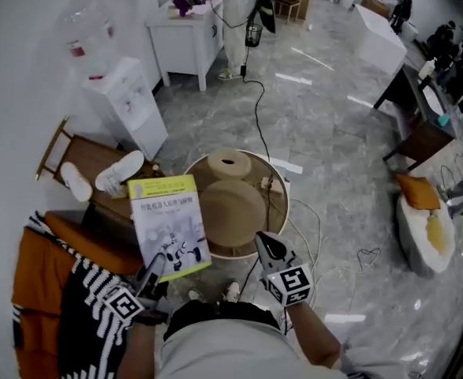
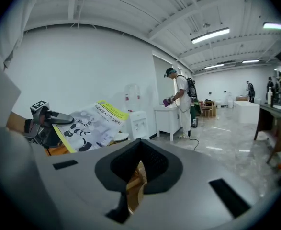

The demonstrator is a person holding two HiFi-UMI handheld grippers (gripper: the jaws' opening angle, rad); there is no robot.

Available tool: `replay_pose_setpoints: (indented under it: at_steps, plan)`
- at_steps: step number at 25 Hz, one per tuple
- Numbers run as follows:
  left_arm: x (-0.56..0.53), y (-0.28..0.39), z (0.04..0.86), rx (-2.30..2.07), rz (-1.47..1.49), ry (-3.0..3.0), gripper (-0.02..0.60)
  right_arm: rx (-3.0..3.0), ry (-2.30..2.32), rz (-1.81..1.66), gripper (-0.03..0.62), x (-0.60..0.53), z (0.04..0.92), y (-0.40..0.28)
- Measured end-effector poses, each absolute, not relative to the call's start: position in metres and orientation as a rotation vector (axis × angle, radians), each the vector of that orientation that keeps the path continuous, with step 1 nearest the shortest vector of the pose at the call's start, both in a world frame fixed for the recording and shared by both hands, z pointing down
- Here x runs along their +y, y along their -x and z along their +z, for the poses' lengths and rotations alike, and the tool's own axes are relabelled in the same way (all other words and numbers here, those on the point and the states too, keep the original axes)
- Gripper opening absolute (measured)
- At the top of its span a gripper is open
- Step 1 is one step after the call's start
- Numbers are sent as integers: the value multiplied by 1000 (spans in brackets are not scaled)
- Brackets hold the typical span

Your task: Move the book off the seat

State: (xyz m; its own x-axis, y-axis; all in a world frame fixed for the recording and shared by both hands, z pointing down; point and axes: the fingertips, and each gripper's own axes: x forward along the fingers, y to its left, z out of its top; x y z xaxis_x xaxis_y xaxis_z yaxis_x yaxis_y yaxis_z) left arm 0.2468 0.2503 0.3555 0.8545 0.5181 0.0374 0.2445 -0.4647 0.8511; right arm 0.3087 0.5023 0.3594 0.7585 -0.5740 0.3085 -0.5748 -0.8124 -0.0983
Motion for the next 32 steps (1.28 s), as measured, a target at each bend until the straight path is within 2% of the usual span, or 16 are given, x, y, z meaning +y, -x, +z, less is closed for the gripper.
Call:
replay_pose_setpoints:
  at_steps: [12,20,32]
  plan:
    - [308,-301,377,814,553,-1945,80,-564,-3041,565,21,553,352,-309]
    - [287,-317,389,918,608,-1936,80,-516,-3010,546,21,513,338,-318]
    - [286,-339,453,924,753,-1896,80,-430,-2995,694,21,498,362,-297]
